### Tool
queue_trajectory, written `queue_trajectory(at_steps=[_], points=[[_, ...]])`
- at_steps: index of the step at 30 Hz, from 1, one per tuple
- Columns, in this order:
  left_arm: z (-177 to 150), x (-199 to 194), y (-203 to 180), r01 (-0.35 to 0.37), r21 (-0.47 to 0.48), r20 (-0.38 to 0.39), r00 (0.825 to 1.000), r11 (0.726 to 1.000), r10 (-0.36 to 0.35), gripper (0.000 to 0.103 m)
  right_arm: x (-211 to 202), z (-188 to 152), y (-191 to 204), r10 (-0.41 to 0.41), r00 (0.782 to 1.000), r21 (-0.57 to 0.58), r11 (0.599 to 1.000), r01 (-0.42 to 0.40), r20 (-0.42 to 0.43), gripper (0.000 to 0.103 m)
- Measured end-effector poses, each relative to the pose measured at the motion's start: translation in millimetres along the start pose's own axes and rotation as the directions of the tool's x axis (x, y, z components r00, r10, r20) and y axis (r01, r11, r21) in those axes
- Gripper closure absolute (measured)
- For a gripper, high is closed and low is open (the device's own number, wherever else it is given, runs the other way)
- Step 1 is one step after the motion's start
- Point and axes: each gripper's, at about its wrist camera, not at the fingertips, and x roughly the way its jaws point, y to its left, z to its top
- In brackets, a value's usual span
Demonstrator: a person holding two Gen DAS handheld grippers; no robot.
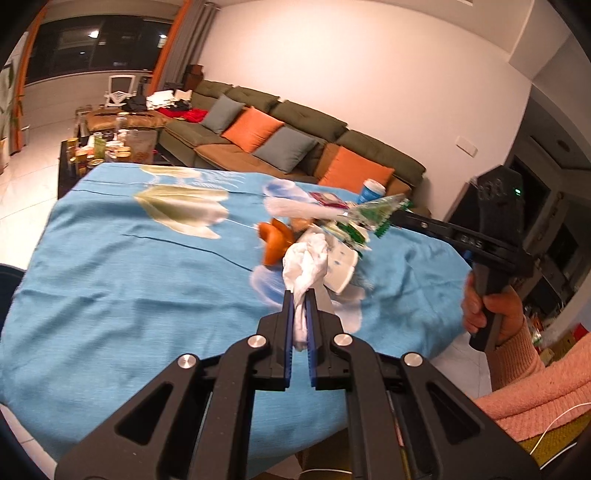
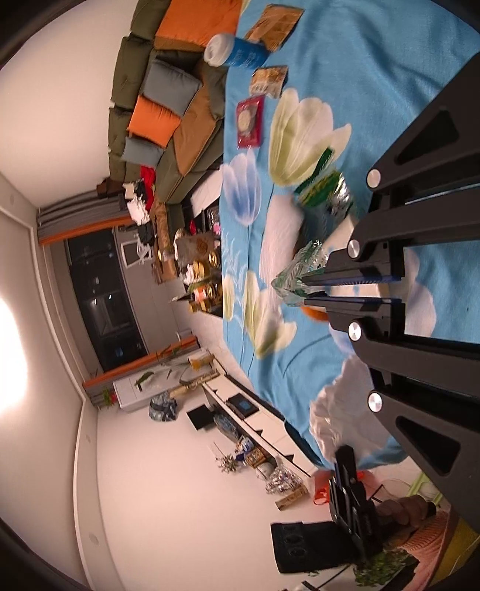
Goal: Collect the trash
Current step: 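Carry the tissue and green wrapper toward the teal bin with both tools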
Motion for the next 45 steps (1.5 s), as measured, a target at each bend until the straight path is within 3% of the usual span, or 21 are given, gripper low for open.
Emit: queue_trajectory(at_steps=[13,19,34,45], points=[[2.3,-32.2,30.7,-0.112,-0.077,0.059,0.991,0.991,0.117,0.097,41.1,12.2,60.4,0.202,0.978,-0.07,0.976,-0.205,-0.05,0.099],[1.5,-54.9,48.5,-0.189,-0.128,0.09,0.975,0.974,0.201,0.097,67.8,15.8,89.8,0.266,0.959,-0.103,0.956,-0.275,-0.094,0.099],[-10.1,-107.2,97.5,-0.343,-0.254,0.122,0.916,0.904,0.382,0.097,142.2,30.5,157.8,0.393,0.897,-0.178,0.886,-0.429,-0.205,0.099],[-22.6,-142.1,138.8,-0.433,-0.355,0.117,0.858,0.828,0.499,0.097,185.3,38.4,214.3,0.443,0.854,-0.232,0.831,-0.505,-0.274,0.099]])
